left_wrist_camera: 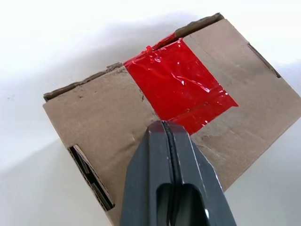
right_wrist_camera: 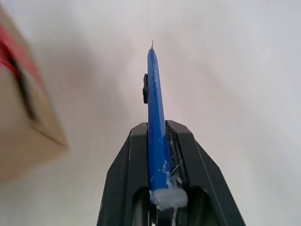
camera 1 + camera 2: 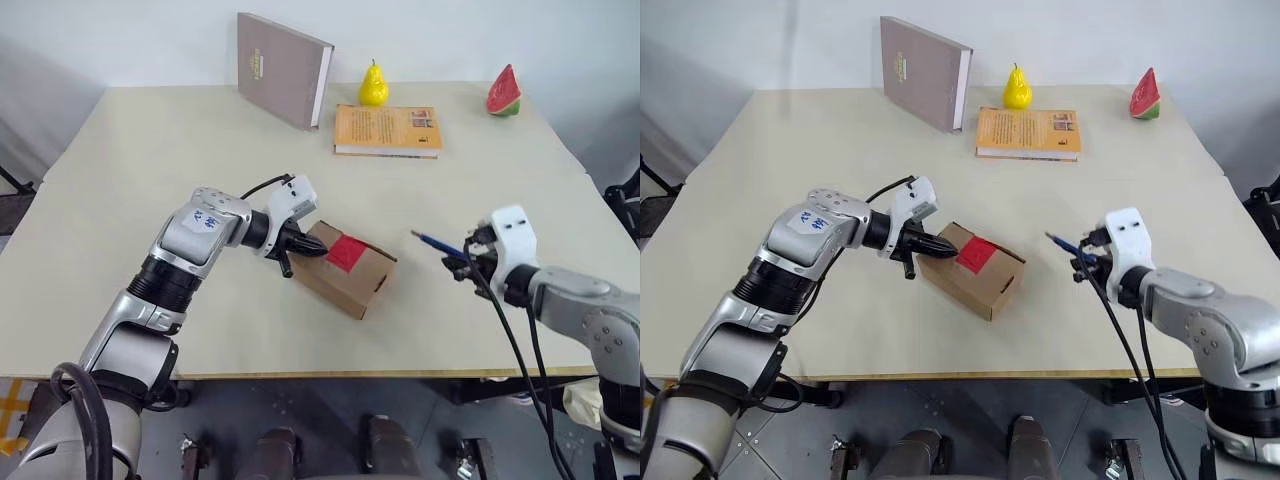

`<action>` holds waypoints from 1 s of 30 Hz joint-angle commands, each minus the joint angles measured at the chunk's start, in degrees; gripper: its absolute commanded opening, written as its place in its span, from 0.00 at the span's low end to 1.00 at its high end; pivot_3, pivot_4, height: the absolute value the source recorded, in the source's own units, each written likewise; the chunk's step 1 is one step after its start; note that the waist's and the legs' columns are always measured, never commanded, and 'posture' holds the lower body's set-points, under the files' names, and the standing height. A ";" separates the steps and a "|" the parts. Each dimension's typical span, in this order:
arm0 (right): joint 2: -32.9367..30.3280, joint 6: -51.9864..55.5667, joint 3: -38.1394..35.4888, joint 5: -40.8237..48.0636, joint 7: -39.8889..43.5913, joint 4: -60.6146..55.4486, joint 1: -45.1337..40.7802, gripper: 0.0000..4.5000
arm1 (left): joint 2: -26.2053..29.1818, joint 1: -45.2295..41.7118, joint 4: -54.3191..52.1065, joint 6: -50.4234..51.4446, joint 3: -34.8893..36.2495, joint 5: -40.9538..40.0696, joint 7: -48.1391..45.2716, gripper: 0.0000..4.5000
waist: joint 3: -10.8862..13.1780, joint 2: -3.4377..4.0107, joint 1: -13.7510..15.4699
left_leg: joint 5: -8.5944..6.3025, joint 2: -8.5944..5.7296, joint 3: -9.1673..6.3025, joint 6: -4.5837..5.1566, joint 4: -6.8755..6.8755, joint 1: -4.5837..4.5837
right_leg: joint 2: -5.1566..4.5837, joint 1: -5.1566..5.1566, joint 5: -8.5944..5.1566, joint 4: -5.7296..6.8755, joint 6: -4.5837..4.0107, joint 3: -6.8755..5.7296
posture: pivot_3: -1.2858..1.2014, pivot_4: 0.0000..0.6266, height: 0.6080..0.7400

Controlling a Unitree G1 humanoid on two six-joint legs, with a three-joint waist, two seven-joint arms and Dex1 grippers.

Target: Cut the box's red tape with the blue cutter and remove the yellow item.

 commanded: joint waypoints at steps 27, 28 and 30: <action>-1.71 -24.84 27.77 -29.77 30.55 35.29 -29.26 0.39 | 14.05 2.63 -11.57 21.03 7.44 -10.79 -8.05 0.00 | 0.18 0.00 -1.91 | -0.05 -0.08 0.13 0.00 -0.13 -0.72 | -0.08 -1.00 0.04 0.32 0.07 -0.10 | 0.52 0.24 1.00; -0.40 -27.00 29.46 -31.21 32.57 38.62 -31.32 0.31 | 14.93 4.33 -14.67 22.85 6.68 -11.94 -8.31 0.00 | 0.20 -0.01 -1.96 | -0.06 -0.11 0.13 0.01 -0.13 -0.73 | -0.11 -0.99 0.04 0.33 0.08 -0.09 | 0.52 0.24 1.00; 2.04 -30.34 31.38 -33.56 35.25 43.87 -34.55 0.16 | 15.59 6.64 -18.86 25.10 5.64 -13.30 -7.64 0.00 | 0.23 -0.04 -2.10 | -0.06 -0.08 0.09 0.00 -0.10 -0.75 | -0.09 -1.00 0.04 0.31 0.08 -0.11 | 0.52 0.24 1.00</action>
